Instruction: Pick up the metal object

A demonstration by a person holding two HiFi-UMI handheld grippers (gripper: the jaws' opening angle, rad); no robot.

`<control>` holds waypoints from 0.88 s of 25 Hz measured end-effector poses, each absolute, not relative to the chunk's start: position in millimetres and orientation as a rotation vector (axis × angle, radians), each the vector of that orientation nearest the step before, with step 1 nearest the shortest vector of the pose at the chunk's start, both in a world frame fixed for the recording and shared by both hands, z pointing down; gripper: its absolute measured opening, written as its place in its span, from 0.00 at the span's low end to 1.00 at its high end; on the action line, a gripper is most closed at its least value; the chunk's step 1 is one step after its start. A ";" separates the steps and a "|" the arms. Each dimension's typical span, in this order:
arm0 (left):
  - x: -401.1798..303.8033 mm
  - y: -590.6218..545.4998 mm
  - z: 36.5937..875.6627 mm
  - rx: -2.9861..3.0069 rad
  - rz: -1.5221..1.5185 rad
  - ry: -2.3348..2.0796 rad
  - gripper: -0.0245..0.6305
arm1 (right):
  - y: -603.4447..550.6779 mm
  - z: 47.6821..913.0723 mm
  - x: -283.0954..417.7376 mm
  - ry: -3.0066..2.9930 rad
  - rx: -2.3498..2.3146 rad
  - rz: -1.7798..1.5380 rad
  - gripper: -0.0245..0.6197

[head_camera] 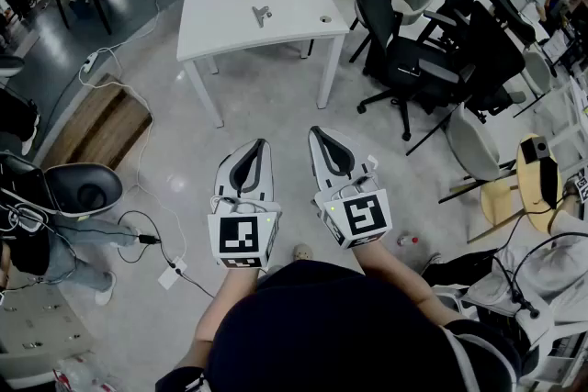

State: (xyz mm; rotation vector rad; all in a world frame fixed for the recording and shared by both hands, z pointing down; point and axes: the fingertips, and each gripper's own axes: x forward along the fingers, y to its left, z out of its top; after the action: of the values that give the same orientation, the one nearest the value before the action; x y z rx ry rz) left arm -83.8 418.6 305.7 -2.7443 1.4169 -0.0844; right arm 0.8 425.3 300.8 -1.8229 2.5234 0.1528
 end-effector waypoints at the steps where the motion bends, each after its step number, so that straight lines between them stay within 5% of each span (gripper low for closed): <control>1: -78.8 416.8 305.9 -2.739 -0.084 1.424 0.07 | 423.2 300.9 5.6 2.525 -1.816 0.156 0.08; 22: -56.3 269.6 329.5 -2.738 -0.112 1.464 0.07 | 273.9 326.5 31.6 2.533 -1.762 0.108 0.08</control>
State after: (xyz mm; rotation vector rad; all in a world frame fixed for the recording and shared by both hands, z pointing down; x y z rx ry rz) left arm -56.3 269.6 329.5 -2.7383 1.4643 -0.1125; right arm 31.6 273.9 326.5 -1.7619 2.5330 0.1079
